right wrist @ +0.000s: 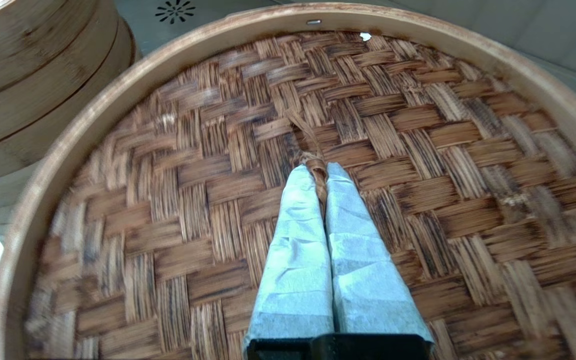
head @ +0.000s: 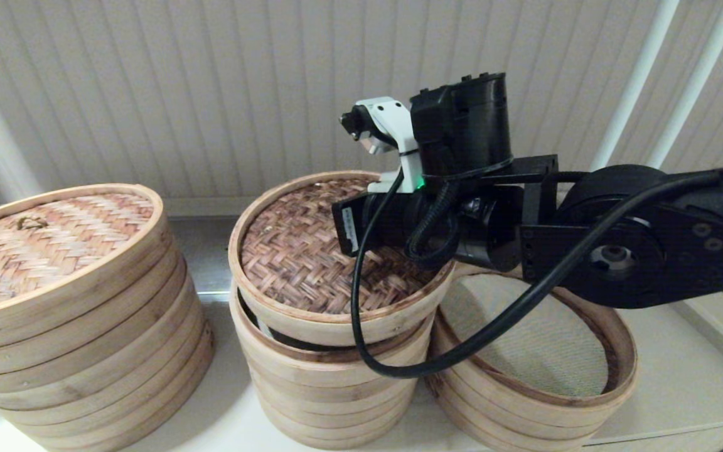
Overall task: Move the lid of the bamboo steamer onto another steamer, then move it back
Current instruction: Put the steamer
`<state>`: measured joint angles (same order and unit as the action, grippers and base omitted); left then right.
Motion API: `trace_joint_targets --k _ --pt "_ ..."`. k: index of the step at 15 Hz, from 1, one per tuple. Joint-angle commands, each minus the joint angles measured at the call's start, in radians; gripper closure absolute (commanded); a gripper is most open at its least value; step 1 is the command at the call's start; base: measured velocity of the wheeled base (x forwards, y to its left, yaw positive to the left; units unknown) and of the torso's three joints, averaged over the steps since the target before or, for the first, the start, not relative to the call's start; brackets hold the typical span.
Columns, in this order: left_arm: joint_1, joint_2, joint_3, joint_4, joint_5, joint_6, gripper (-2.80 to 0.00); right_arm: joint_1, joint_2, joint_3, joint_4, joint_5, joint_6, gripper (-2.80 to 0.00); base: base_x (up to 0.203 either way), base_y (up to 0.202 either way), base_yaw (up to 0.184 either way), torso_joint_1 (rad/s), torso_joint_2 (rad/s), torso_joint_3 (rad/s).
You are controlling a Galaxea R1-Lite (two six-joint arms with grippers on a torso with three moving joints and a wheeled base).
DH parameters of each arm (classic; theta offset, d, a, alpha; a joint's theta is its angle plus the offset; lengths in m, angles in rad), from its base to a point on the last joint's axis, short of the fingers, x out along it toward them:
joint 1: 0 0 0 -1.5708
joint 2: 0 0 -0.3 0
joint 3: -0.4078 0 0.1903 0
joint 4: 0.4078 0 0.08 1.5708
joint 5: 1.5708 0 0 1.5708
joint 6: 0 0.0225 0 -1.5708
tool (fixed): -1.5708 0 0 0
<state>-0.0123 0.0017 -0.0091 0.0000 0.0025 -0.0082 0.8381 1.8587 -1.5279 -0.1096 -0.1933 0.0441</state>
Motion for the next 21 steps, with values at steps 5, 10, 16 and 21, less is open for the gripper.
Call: trace_joint_targets --k 5,10,16,21 --pt "0.0 0.0 0.0 0.0 0.001 0.001 0.0 -0.051 -0.087 0.063 -0.002 -0.026 -0.012 0.0 0.0 0.0 0.0 0.0 0.0 0.0" --pt "0.0 0.0 0.0 0.0 0.001 0.001 0.0 -0.143 -0.217 0.204 -0.01 -0.025 -0.011 0.0 0.0 0.0 0.0 0.0 0.0 0.0" --pt "0.0 0.0 0.0 0.0 0.001 0.001 0.0 -0.296 -0.41 0.403 -0.014 -0.016 -0.008 0.0 0.0 0.0 0.0 0.0 0.0 0.0" --pt "0.0 0.0 0.0 0.0 0.001 0.001 0.0 -0.443 -0.526 0.541 -0.013 0.027 -0.007 0.0 0.0 0.0 0.0 0.0 0.0 0.0"
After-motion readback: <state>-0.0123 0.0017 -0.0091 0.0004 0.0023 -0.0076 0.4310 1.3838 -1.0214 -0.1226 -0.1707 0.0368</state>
